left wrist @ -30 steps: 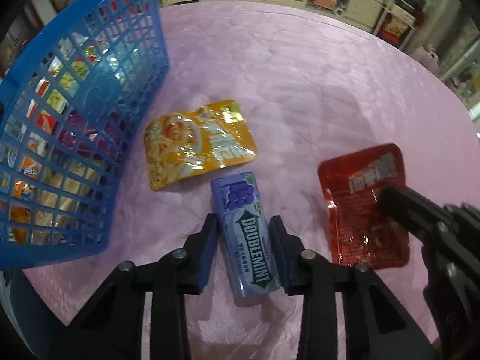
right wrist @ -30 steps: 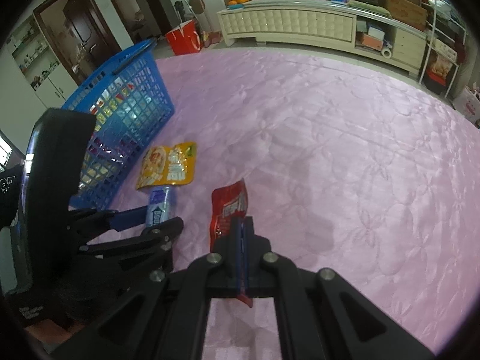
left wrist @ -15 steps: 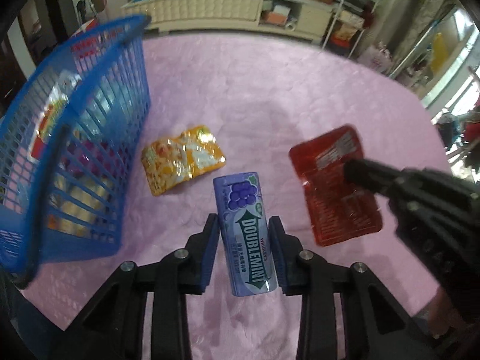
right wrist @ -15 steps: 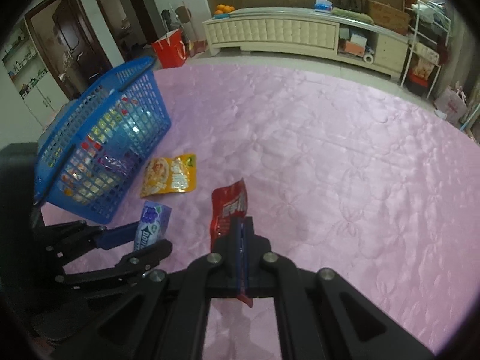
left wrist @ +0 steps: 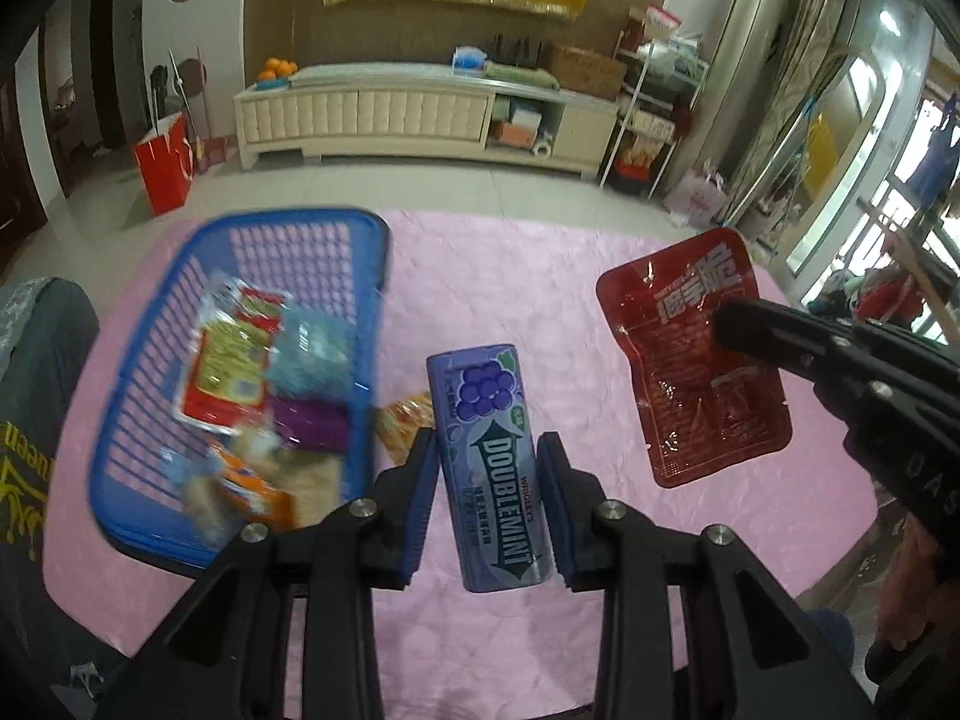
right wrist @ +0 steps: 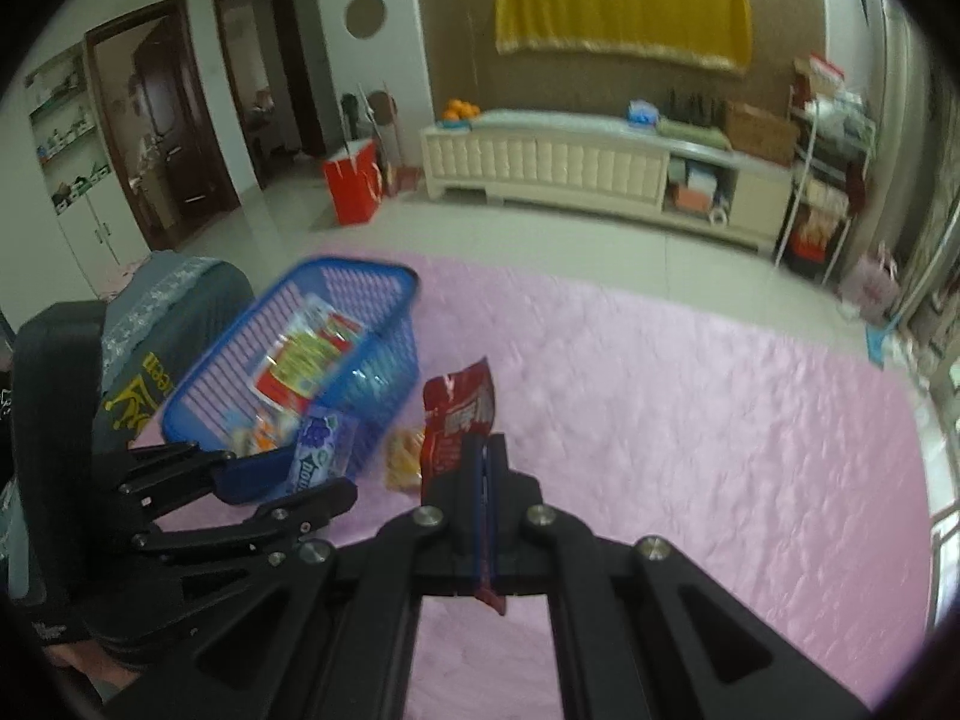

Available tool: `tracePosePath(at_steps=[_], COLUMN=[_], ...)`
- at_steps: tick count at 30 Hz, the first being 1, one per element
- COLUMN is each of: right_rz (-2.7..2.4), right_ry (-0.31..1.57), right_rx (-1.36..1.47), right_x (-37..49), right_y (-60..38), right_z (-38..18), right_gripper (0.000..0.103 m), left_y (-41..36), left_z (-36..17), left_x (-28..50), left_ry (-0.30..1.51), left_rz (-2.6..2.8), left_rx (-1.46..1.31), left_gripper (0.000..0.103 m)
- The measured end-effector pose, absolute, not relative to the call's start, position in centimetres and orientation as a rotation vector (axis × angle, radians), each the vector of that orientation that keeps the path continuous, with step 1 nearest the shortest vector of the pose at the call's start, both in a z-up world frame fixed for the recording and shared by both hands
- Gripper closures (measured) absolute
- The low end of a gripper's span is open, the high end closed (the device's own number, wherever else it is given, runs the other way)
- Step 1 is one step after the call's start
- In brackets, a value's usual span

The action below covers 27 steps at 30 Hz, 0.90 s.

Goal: Organize snacks
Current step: 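Carry the Doublemint pack and red packet over the blue basket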

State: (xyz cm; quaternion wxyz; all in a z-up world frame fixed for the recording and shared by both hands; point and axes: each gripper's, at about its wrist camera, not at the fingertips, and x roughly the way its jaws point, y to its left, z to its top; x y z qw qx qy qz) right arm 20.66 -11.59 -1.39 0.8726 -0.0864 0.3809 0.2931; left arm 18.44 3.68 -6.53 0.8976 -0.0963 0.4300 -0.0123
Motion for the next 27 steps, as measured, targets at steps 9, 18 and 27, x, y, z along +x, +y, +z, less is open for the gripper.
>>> tracePosePath(at_steps=[9,18,27], right_rz=[0.644,0.701,0.726], right_ry=[0.751,0.752,0.789], right_rx=[-0.163,-0.197,-0.23], right_x=[19.3,19.0,19.7], right_y=[-7.0,-1.8,1.7], right_z=[0.5,0.6,-1.9], right_gripper=[0.1,0.1,0.1], left_y=[10.5,15.2,17.6], left_z=[-2.9,-3.2,-6.3], left_x=[16.3,15.7,16.4], left_ry=[0.814,0.802,0.845], left_rz=[0.02,0.082,0.082], left_rx=[-0.19,-0.212,-0.235], left_gripper=[0.072,0.072,0.072])
